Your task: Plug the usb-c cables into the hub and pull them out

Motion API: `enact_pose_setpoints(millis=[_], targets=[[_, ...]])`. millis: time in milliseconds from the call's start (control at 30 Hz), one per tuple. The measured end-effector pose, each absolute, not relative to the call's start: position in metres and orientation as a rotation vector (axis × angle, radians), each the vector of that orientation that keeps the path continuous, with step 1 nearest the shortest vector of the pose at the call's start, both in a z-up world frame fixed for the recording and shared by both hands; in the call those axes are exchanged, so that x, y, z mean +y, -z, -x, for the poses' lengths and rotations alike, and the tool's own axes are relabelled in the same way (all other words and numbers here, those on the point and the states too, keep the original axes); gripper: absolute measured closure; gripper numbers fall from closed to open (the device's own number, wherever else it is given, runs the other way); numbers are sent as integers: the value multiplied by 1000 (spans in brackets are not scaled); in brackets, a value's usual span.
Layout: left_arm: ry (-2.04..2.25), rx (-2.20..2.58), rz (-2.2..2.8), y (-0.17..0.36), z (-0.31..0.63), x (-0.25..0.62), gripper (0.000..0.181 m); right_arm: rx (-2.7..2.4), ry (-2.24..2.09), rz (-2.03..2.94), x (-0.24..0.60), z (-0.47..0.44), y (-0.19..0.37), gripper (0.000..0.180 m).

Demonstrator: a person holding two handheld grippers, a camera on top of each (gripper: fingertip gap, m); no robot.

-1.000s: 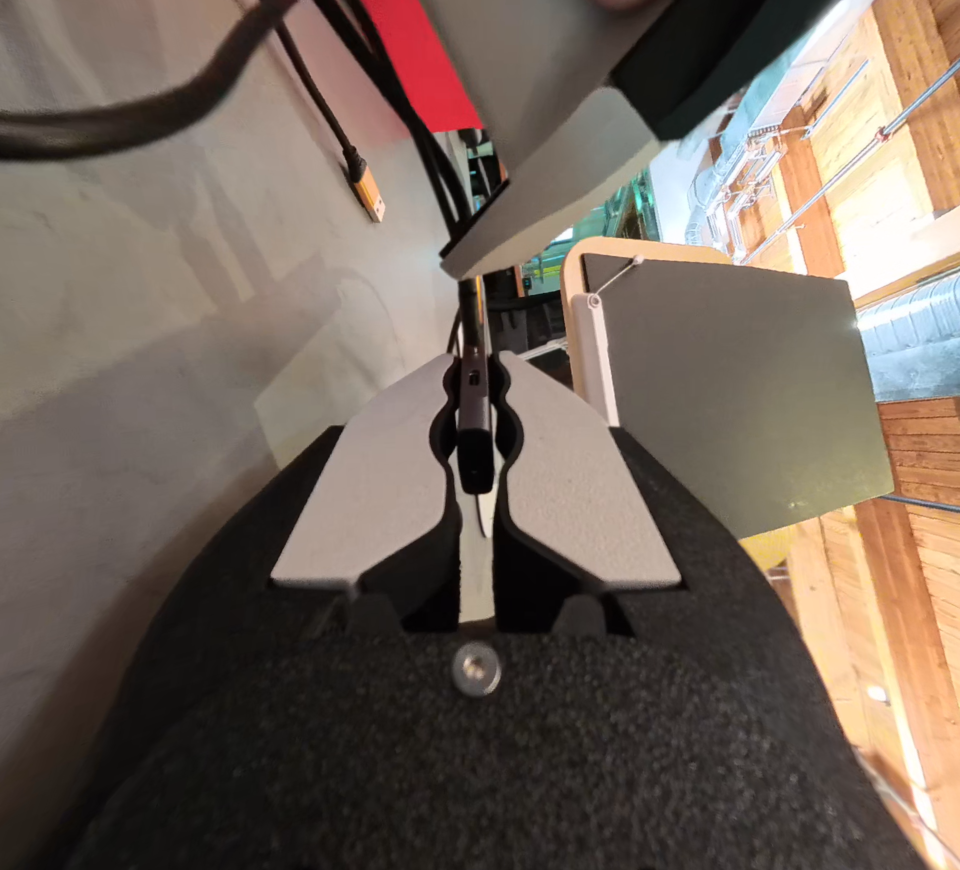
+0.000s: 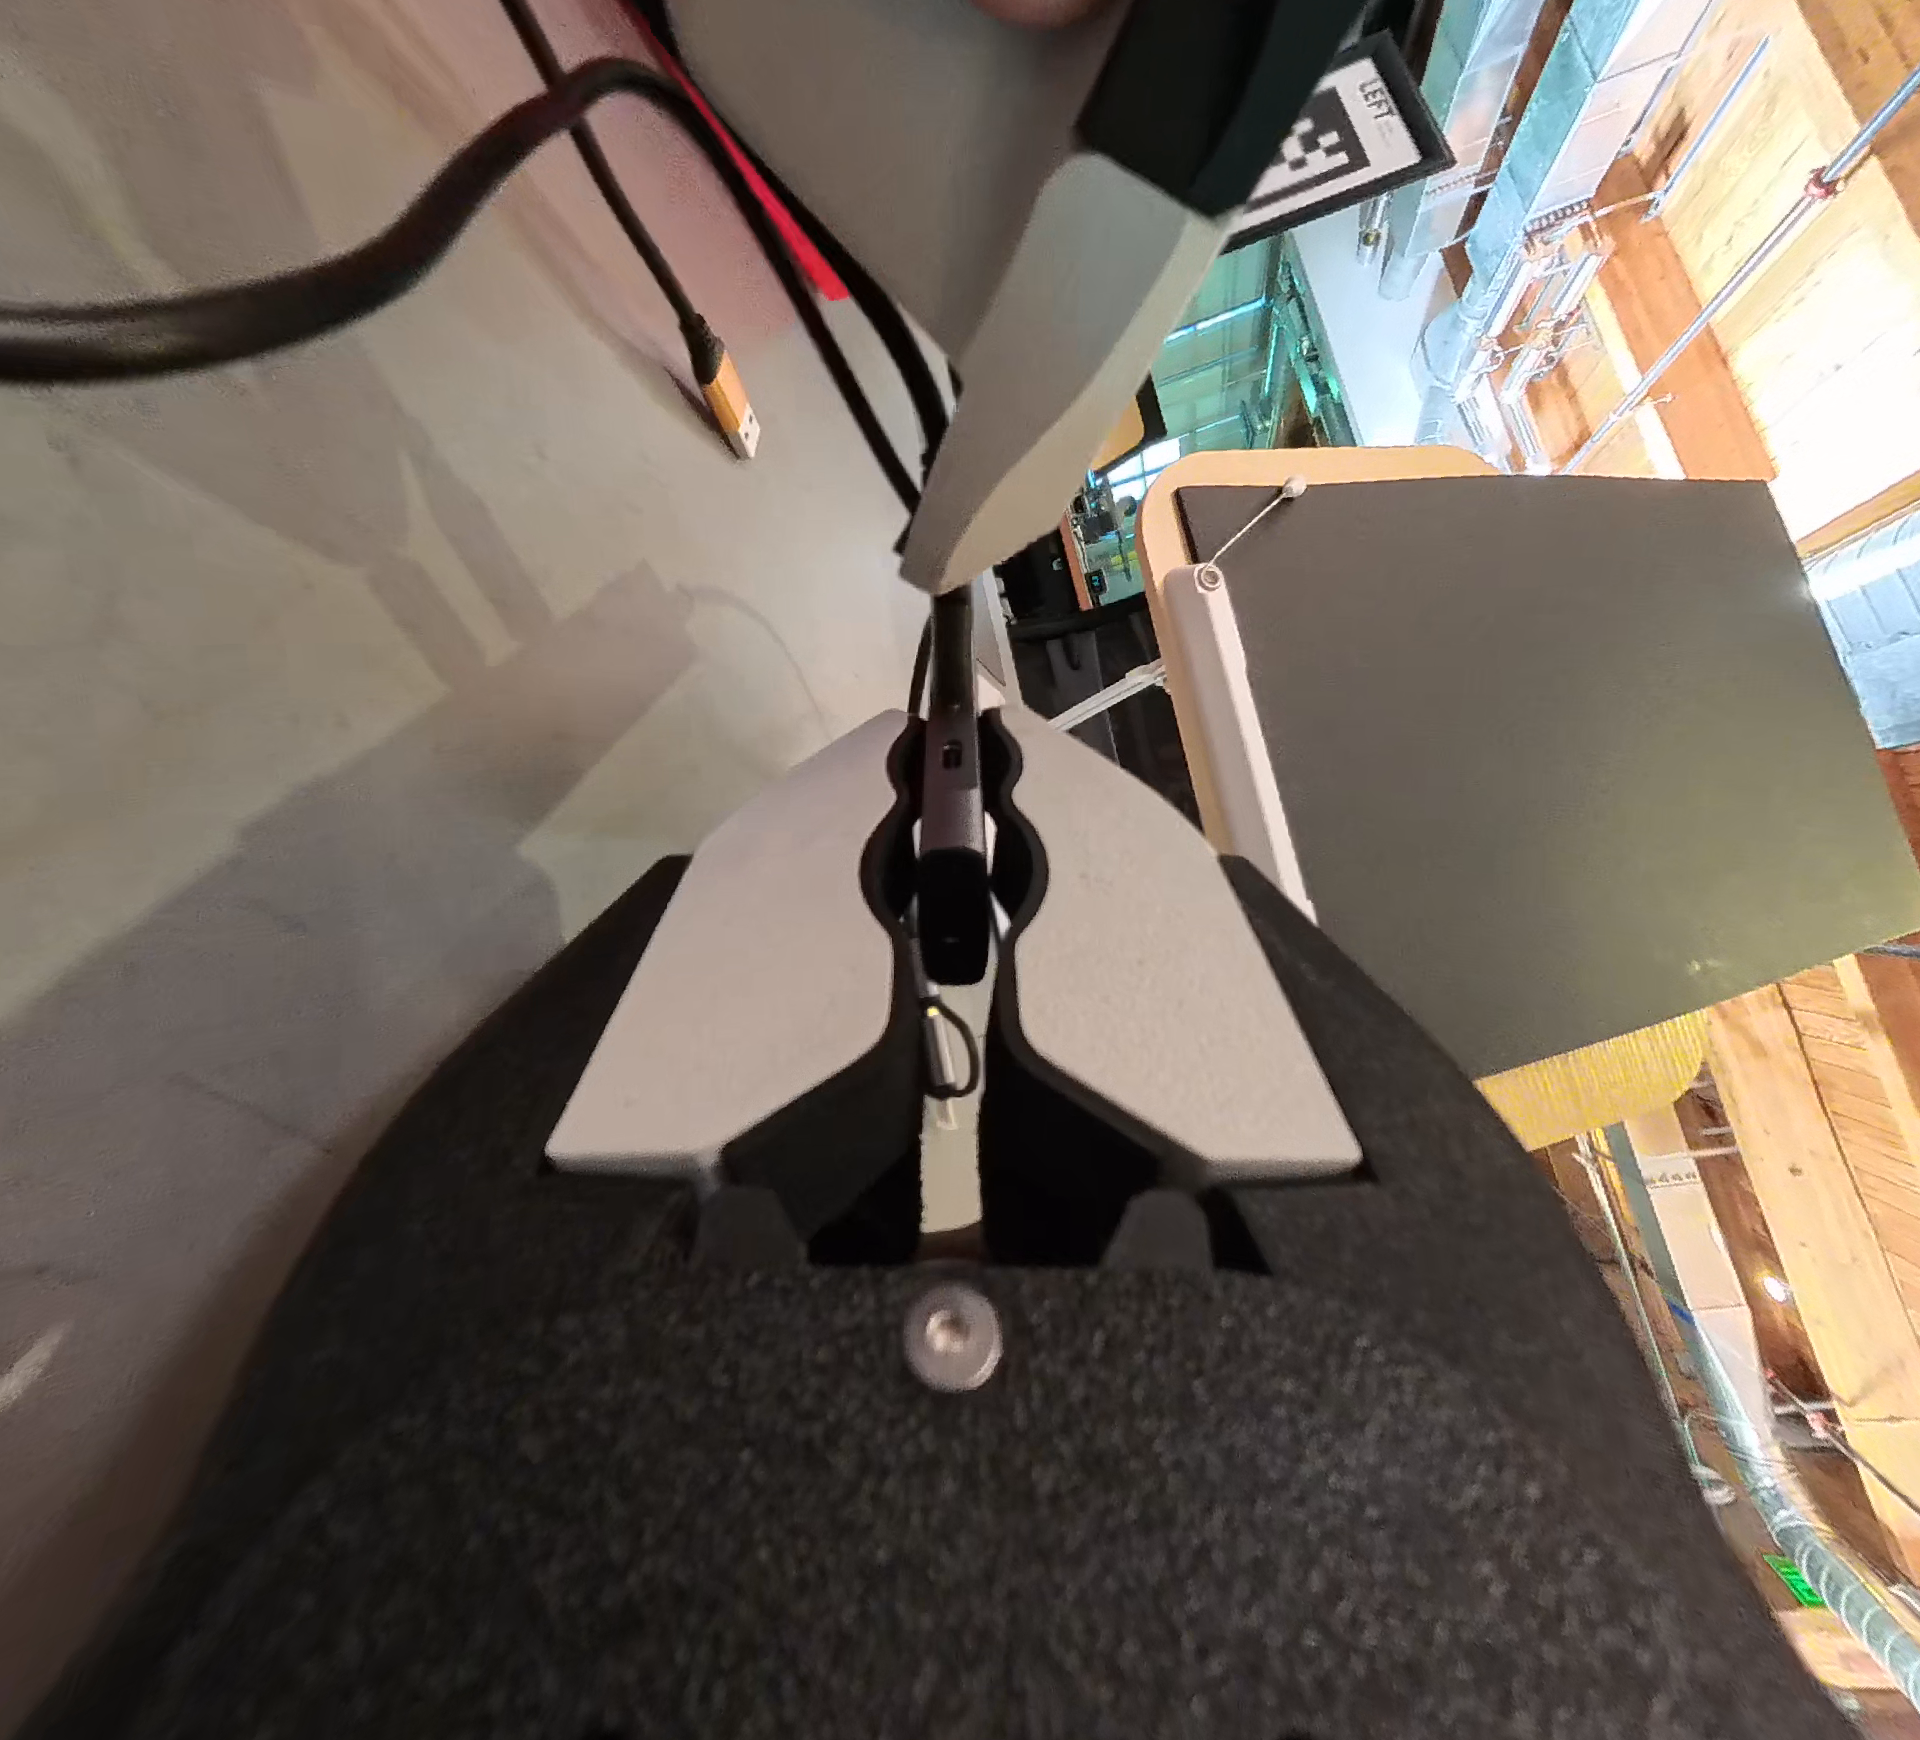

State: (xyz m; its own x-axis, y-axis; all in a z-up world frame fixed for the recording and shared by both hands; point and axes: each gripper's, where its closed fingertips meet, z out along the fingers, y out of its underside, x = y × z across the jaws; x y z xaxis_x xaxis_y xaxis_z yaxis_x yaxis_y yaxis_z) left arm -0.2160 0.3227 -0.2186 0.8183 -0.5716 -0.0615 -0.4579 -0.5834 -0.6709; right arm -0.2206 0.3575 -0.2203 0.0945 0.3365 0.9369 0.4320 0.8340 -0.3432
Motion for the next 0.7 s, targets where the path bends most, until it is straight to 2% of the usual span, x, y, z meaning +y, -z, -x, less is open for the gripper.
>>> enact_pose_setpoints(millis=[267, 300, 400, 467, 600, 700], targets=[[237, 674, 2230, 214, 216, 324, 179, -1501, 15, 675, 359, 221, 220, 170], [253, 653, 2208, 207, 215, 319, 176, -1492, -4, 672, 358, 221, 217, 170], [231, 548, 2112, 179, 226, 287, 150, -1498, 17, 692, 362, 220, 220, 170], [248, 416, 2045, 171, 237, 252, 149, -1471, -24, 741, 366, 219, 215, 170], [231, 237, 1975, 204, 250, 180, 149, -1374, -248, 978, 377, 219, 190, 170], [50, 294, 2070, 230, 262, 150, 151, -1301, -299, 1084, 392, 208, 130, 171]])
